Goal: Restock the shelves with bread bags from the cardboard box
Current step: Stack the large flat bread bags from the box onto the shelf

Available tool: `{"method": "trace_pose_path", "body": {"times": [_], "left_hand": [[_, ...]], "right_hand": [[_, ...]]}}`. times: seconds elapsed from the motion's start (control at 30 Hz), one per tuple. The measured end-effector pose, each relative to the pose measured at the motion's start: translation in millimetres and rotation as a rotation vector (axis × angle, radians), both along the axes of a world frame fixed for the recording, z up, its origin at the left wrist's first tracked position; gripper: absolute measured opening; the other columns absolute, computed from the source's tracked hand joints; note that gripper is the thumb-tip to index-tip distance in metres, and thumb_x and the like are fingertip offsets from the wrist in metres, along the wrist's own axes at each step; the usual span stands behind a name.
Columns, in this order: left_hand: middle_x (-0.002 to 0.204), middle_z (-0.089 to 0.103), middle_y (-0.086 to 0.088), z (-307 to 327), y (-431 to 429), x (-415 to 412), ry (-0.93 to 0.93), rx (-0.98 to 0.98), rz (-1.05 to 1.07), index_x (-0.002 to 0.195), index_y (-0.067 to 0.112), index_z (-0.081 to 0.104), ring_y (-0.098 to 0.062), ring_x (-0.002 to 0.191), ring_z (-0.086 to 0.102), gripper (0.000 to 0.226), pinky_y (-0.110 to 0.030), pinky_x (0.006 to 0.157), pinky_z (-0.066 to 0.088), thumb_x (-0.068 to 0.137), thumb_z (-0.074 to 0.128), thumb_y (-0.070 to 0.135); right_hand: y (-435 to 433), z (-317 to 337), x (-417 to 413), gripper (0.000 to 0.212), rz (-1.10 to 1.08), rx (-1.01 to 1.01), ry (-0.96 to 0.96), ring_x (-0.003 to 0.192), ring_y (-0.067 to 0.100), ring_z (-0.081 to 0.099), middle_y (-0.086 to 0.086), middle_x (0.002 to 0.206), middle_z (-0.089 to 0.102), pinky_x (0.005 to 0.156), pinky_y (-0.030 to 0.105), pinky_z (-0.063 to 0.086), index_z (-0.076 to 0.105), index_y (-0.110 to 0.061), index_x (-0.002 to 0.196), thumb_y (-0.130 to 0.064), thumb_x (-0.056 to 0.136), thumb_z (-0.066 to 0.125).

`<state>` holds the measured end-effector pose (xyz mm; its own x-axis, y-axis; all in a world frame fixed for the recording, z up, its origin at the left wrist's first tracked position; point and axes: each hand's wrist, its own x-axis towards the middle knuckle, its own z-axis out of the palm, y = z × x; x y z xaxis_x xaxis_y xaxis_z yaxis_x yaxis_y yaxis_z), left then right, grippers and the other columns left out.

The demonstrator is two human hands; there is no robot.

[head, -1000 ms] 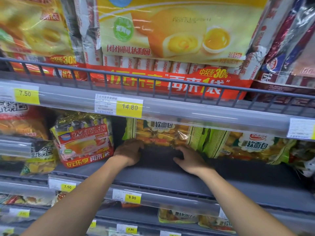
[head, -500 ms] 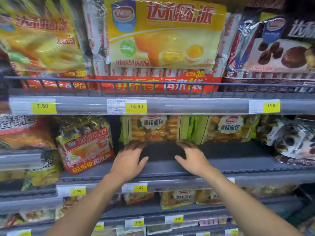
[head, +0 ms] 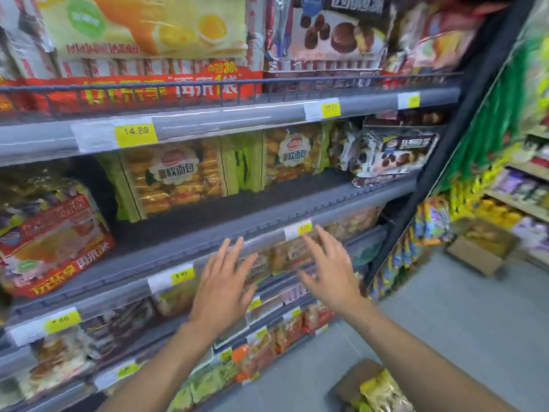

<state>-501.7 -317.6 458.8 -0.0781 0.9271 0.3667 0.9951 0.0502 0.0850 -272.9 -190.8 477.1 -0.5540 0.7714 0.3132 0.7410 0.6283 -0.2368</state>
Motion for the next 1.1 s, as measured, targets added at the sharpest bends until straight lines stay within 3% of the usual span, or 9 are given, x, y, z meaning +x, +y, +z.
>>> {"method": "trace_pose_path", "body": {"times": [0.1, 0.2, 0.3, 0.4, 0.57, 0.7, 0.93, 1.1], "left_hand": [[0.164, 0.032, -0.011, -18, 8, 39, -0.005, -0.066, -0.115, 0.145, 0.025, 0.052, -0.036, 0.154, 0.025, 0.064, -0.056, 0.119, 0.033, 0.088, 0.063, 0.050], [0.161, 0.037, -0.015, -38, 16, 81, -0.023, -0.141, -0.217, 0.141, 0.021, 0.056, -0.038, 0.150, 0.032, 0.071, -0.058, 0.114, 0.039, 0.078, 0.080, 0.041], [0.157, 0.043, -0.016, -61, 26, 125, -0.063, -0.205, -0.297, 0.142, 0.023, 0.054, -0.039, 0.146, 0.039, 0.076, -0.059, 0.110, 0.044, 0.073, 0.081, 0.041], [0.157, 0.043, -0.014, -90, 35, 170, -0.085, -0.295, -0.361, 0.144, 0.025, 0.052, -0.038, 0.146, 0.040, 0.081, -0.056, 0.113, 0.041, 0.071, 0.080, 0.044], [0.164, 0.033, -0.011, -151, 52, 240, -0.086, -0.473, -0.455, 0.147, 0.024, 0.051, -0.034, 0.153, 0.027, 0.075, -0.051, 0.119, 0.032, 0.080, 0.077, 0.047], [0.171, 0.013, -0.005, -204, 75, 293, -0.121, -0.656, -0.492, 0.158, 0.028, 0.034, -0.028, 0.158, 0.009, 0.071, -0.046, 0.125, 0.016, 0.094, 0.061, 0.048], [0.171, 0.013, -0.003, -304, 126, 366, -0.111, -0.900, -0.462, 0.159, 0.027, 0.029, -0.025, 0.158, 0.011, 0.070, -0.042, 0.124, 0.022, 0.097, 0.054, 0.050], [0.168, 0.024, -0.002, -406, 169, 406, -0.141, -1.054, -0.392, 0.158, 0.024, 0.033, -0.023, 0.155, 0.021, 0.069, -0.039, 0.118, 0.033, 0.097, 0.060, 0.043]], "right_hand": [[-18, -23, 61, 0.074, -0.101, -0.035, -0.014, 0.145, 0.034, 0.036, 0.011, 0.161, 0.032, 0.114, 0.054, 0.037, 0.042, -0.024, 0.152, -0.050, 0.085, 0.061], [-36, -53, 125, 0.074, -0.238, -0.122, -0.001, 0.138, 0.037, 0.045, 0.013, 0.157, 0.040, 0.108, 0.054, 0.044, 0.049, -0.023, 0.146, -0.047, 0.077, 0.065], [-57, -83, 193, 0.078, -0.425, -0.245, -0.037, 0.137, 0.039, 0.045, 0.013, 0.160, 0.035, 0.109, 0.052, 0.040, 0.047, -0.023, 0.149, -0.051, 0.077, 0.064], [-85, -115, 263, 0.075, -0.590, -0.341, -0.009, 0.138, 0.039, 0.044, 0.013, 0.161, 0.034, 0.110, 0.052, 0.040, 0.047, -0.021, 0.148, -0.047, 0.081, 0.067], [-127, -173, 365, 0.069, -0.840, -0.477, 0.010, 0.142, 0.035, 0.040, 0.013, 0.157, 0.038, 0.113, 0.049, 0.035, 0.049, -0.017, 0.146, -0.044, 0.087, 0.073], [-140, -223, 425, 0.072, -0.964, -0.661, 0.027, 0.145, 0.031, 0.036, 0.011, 0.159, 0.036, 0.116, 0.046, 0.033, 0.043, -0.018, 0.151, -0.045, 0.089, 0.069], [-118, -329, 487, 0.071, -1.032, -0.982, 0.044, 0.145, 0.026, 0.036, 0.007, 0.160, 0.033, 0.116, 0.037, 0.031, 0.036, -0.017, 0.155, -0.043, 0.095, 0.062], [-73, -433, 518, 0.067, -1.215, -1.189, 0.301, 0.136, 0.030, 0.049, 0.009, 0.152, 0.048, 0.109, 0.039, 0.042, 0.040, -0.016, 0.152, -0.036, 0.094, 0.067]]}}
